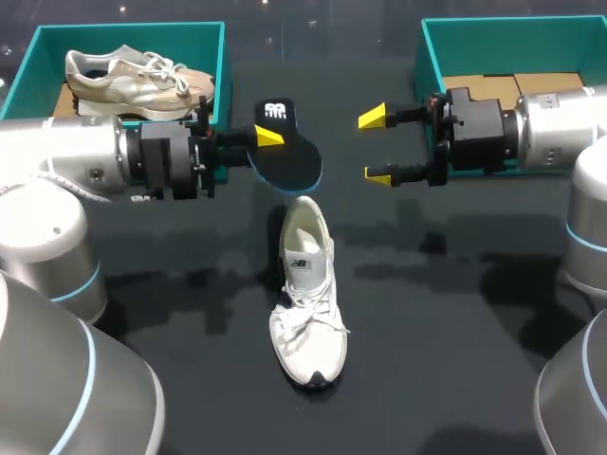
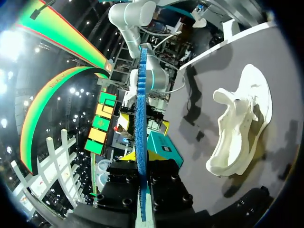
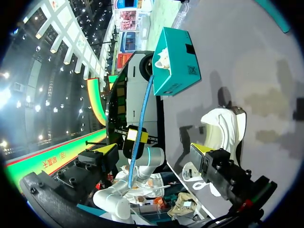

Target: Take the shoe out of the shoebox, open the shoe tongue, remove and reinsert the insole, then place the shoe into the shoebox

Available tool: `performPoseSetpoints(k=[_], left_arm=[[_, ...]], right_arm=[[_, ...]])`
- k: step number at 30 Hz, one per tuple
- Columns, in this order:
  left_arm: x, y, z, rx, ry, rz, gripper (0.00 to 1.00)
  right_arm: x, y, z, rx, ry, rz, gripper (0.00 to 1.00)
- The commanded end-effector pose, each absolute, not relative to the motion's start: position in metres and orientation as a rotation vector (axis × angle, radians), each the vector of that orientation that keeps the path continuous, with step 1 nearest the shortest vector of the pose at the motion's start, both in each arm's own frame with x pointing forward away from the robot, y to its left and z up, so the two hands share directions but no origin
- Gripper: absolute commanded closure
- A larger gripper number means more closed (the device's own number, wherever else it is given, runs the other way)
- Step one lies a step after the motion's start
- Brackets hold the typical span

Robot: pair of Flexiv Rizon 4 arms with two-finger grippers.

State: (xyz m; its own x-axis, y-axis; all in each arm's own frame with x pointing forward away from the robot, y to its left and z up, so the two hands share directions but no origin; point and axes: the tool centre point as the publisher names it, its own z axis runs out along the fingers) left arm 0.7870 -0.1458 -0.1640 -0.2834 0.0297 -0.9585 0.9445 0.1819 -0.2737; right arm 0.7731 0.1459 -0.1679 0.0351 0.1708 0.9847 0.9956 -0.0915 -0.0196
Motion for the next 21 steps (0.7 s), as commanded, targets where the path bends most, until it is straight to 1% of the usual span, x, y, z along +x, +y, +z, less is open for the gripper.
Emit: performPoseSetpoints(k=[1, 9, 13, 21], left_arm=[[0.784, -0.153, -0.166, 0.990, 1.440, -1.166, 1.00], [0.791, -0.162, -0.166, 1.047, 1.412, -1.147, 1.00], [0.794, -0.164, -0.169, 1.064, 1.411, -1.145, 1.00], [0.801, -0.167, -0.173, 1.123, 1.383, -1.121, 1.00]], right_arm=[[0.772, 0.153, -0.163, -1.419, -1.314, -1.149, 0.00], [0.762, 0.177, -0.161, -1.338, -1.445, -1.102, 0.00], [0.756, 0.188, -0.165, -1.235, -1.494, -1.145, 0.00], [0.755, 0.189, -0.165, -1.197, -1.504, -1.156, 0.00]])
